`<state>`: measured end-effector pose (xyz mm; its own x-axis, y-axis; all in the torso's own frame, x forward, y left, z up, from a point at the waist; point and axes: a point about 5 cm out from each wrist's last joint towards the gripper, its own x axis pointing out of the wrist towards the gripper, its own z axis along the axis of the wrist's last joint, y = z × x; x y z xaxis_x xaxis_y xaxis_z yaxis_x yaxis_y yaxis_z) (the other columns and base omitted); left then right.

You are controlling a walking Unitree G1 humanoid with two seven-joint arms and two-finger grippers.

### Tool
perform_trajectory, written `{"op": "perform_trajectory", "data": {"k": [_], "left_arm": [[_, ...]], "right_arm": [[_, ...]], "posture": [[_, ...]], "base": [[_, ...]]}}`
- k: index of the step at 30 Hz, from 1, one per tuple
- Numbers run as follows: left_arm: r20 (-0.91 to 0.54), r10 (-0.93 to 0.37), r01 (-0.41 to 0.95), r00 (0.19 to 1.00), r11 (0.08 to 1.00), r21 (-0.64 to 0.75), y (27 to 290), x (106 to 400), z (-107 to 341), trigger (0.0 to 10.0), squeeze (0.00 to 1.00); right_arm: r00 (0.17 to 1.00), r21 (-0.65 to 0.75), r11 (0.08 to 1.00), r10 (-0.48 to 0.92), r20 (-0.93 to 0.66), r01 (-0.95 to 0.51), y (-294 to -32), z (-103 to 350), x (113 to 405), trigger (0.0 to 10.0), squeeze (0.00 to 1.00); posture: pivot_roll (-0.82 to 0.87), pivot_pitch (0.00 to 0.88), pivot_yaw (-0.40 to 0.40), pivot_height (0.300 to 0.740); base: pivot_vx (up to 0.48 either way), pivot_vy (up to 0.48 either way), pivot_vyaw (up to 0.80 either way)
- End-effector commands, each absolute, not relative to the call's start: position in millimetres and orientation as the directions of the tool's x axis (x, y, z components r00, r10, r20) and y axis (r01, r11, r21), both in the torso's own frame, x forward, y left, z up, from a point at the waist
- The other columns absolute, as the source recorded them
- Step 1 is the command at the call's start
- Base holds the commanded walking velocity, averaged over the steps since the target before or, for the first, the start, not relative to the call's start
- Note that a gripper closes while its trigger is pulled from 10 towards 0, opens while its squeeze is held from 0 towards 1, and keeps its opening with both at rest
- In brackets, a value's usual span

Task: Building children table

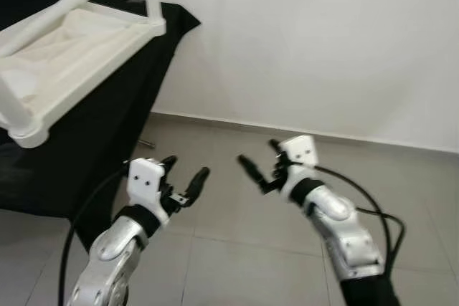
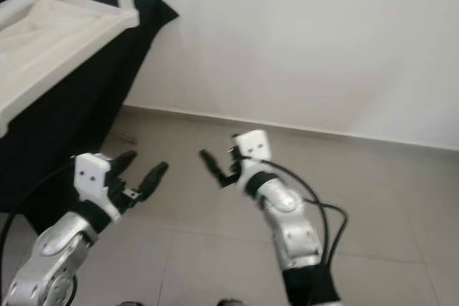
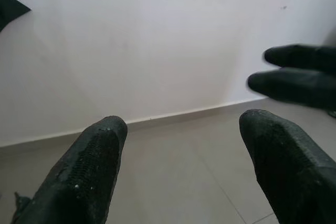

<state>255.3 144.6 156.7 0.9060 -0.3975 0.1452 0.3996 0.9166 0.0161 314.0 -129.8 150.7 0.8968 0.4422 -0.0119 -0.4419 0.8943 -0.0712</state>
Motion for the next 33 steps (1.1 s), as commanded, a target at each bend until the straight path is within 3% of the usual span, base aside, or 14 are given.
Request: {"op": "perform_trajectory", "data": {"k": [1, 12, 25, 33], "left_arm": [[0.100, -0.358, 0.357, 0.928, 0.934, 0.032, 150.3, 255.9, 148.3, 10.0, 0.00], [0.107, -0.336, 0.330, 0.936, 0.941, 0.070, 149.4, 258.7, 148.6, 10.0, 0.00], [0.107, -0.351, 0.341, 0.930, 0.934, 0.105, 146.7, 261.4, 146.7, 10.0, 0.00], [0.109, -0.358, 0.347, 0.927, 0.932, 0.105, 145.0, 261.0, 145.3, 10.0, 0.00]], "right_arm": [[0.901, -0.067, 0.899, 0.434, -0.018, -0.434, -126.6, 146.9, 315.0, 10.0, 0.00], [0.923, -0.058, 0.921, 0.383, -0.032, -0.384, -128.8, 144.6, 320.3, 10.0, 0.00], [0.912, -0.062, 0.910, 0.407, -0.059, -0.410, -124.2, 138.7, 321.2, 10.0, 0.00], [0.893, -0.056, 0.891, 0.447, -0.049, -0.450, -120.2, 138.2, 320.0, 10.0, 0.00]], "posture": [[0.05, 0.198, -0.120, 0.740], [0.04, 0.195, -0.116, 0.740], [0.05, 0.172, -0.119, 0.740], [0.05, 0.168, -0.120, 0.740]], "base": [[0.000, 0.000, 0.00], [0.000, 0.000, 0.00], [0.357, 0.000, -0.62], [0.382, 0.000, 0.00]]}}
